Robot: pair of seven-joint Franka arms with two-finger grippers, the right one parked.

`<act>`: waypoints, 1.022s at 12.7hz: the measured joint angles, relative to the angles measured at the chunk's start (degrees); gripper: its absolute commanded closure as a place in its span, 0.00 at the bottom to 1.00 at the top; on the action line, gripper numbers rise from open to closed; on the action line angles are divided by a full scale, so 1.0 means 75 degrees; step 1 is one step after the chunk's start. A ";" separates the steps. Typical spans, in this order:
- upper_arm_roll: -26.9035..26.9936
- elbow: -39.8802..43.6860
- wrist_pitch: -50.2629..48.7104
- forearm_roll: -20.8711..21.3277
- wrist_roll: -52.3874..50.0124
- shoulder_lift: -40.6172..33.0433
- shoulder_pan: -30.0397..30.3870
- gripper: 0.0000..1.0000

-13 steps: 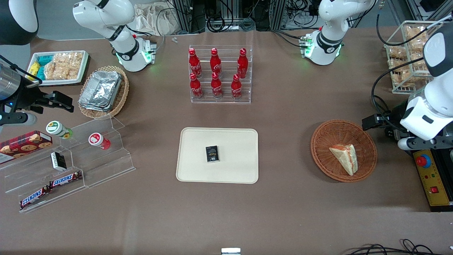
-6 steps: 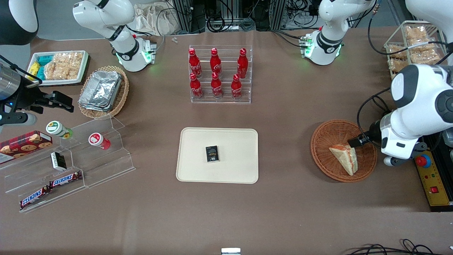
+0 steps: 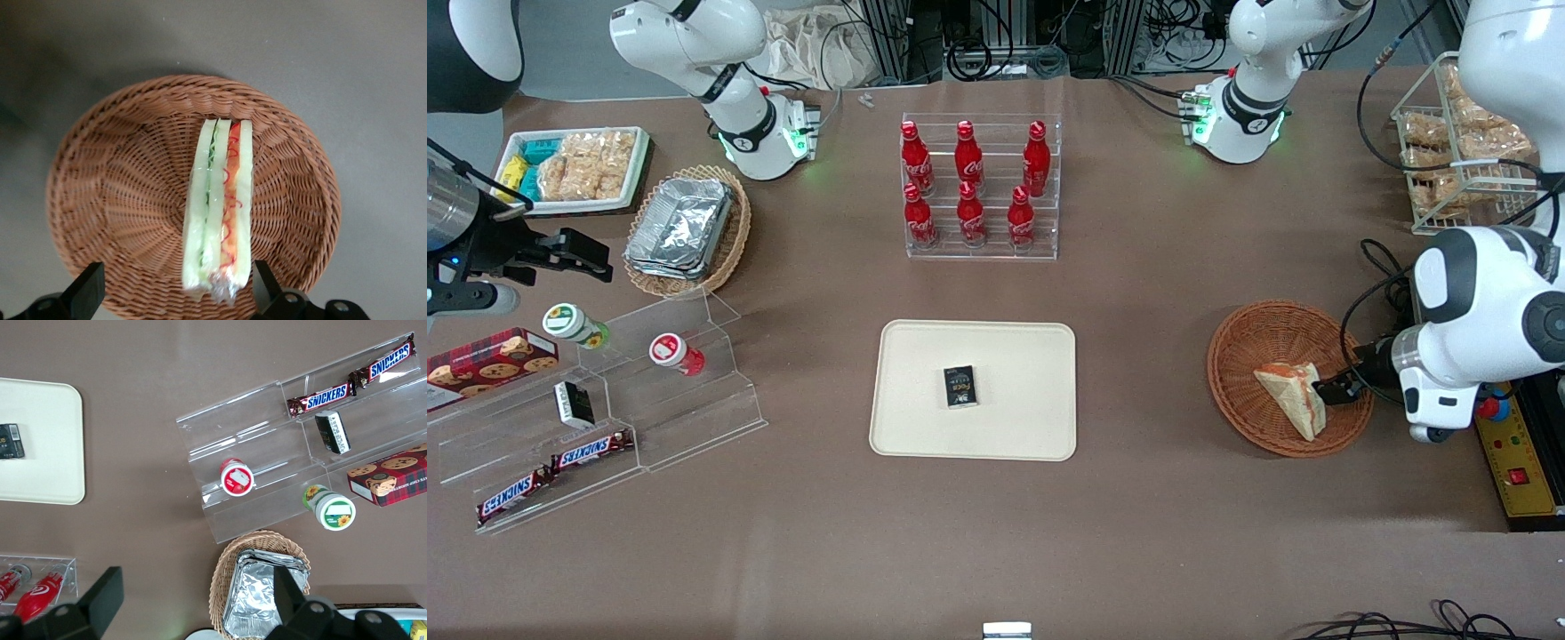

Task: Place sandwich from basket to tray
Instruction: 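Close the left gripper on the wrapped sandwich, then lift the sandwich and carry it with the left gripper to the cream tray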

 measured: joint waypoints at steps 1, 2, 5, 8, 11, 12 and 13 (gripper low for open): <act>-0.0016 0.0000 0.0034 0.0169 -0.0306 0.0099 -0.0039 0.00; -0.0038 0.0000 0.0046 0.0338 -0.0599 0.0173 -0.0080 0.00; -0.0069 -0.0147 0.0229 0.0455 -0.1061 0.0310 -0.0168 0.00; -0.0052 -0.0520 0.0591 0.0455 -0.1112 0.0319 -0.0169 0.00; -0.0046 -0.0954 0.1226 0.0456 -0.1116 0.0324 -0.0168 0.03; -0.0044 -0.1101 0.1422 0.0456 -0.1118 0.0328 -0.0168 0.26; -0.0043 -0.1183 0.1521 0.0456 -0.1119 0.0334 -0.0168 0.64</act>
